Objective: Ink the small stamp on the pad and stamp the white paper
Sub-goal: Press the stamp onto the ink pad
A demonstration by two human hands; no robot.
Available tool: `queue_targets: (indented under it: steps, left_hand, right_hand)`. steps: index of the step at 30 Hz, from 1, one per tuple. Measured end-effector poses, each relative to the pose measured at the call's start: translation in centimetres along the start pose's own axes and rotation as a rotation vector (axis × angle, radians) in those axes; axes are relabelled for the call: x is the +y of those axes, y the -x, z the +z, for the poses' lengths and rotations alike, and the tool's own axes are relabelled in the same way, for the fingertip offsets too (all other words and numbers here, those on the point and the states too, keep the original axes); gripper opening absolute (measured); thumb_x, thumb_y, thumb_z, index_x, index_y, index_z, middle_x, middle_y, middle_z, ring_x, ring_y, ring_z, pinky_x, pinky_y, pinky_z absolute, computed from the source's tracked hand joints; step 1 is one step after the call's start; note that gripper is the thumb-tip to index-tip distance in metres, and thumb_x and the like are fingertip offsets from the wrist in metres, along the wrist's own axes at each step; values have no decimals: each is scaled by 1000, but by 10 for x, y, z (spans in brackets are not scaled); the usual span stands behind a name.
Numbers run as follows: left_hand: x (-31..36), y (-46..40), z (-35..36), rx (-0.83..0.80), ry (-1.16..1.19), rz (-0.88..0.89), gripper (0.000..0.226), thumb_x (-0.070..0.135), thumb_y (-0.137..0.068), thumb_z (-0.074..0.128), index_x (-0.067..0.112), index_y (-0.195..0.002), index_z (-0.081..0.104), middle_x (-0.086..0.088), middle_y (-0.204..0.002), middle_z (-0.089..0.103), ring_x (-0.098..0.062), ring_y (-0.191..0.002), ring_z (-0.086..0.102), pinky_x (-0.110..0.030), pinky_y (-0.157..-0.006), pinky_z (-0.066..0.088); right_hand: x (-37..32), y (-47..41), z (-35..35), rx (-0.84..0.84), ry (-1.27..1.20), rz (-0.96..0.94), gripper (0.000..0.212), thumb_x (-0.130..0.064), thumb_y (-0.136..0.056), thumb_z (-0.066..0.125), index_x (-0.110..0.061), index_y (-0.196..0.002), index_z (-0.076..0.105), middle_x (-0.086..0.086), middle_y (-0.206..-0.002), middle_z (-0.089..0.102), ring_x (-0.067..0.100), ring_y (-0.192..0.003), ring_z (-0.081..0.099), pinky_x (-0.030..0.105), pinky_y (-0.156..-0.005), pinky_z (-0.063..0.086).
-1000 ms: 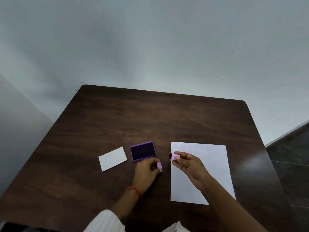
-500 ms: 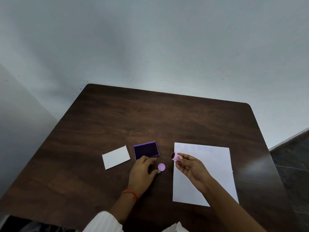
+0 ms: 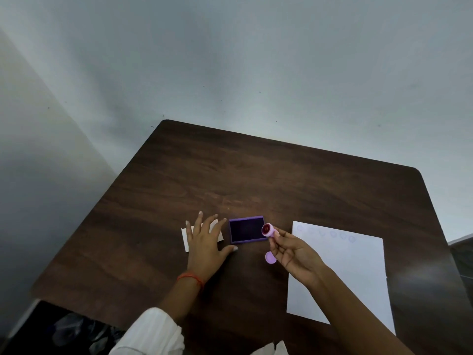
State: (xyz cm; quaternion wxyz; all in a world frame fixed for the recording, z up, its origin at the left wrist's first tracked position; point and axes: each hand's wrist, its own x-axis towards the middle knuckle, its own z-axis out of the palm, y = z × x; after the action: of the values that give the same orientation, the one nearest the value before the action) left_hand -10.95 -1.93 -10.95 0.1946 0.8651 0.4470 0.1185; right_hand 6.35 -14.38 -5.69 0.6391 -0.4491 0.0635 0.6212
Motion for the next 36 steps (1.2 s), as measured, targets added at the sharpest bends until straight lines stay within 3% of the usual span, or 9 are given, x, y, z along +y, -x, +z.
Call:
queue_targets:
  steps: [9,14,22,32,36]
  left_hand:
    - [-9,-14,8,-72,-30,128,78,55,-74,63,27,-138,29,5,-150,32,-21,-144,0,-44,-111,-18]
    - [-11,-17,11,-82,-12,146,74,52,-75,64,25,-137,33,4,-145,41,-21,-144,9,-43,-111,-18]
    - [-12,-19,13,-96,-17,153,71,50,-75,64,25,-135,35,4,-143,44,-20,-143,12,-43,-112,-18]
    - [-12,-21,13,-92,52,174,71,42,-73,69,26,-134,37,5,-143,45,-19,-143,10,-40,-112,-16]
    - [-12,-22,13,-94,56,176,70,43,-73,69,26,-134,38,6,-142,45,-19,-143,11,-40,-112,-15]
  right_hand:
    - [1,-11,11,-15,-35,29,20,3,-85,52,-2,-94,68,15,-84,74,16,-65,70,24,-57,59]
    - [0,-15,14,-11,-27,27,27,0,-77,57,-4,-102,65,14,-86,73,16,-65,69,23,-58,59]
    - [-3,-20,16,-10,24,46,33,1,-67,61,-4,-99,67,16,-85,74,17,-65,68,23,-59,59]
    - [-5,-25,17,1,68,57,24,7,-84,51,-5,-91,71,13,-83,76,15,-64,69,21,-57,59]
    - [-4,-30,19,23,101,39,21,3,-87,51,-3,-101,66,13,-86,72,13,-65,68,20,-56,58]
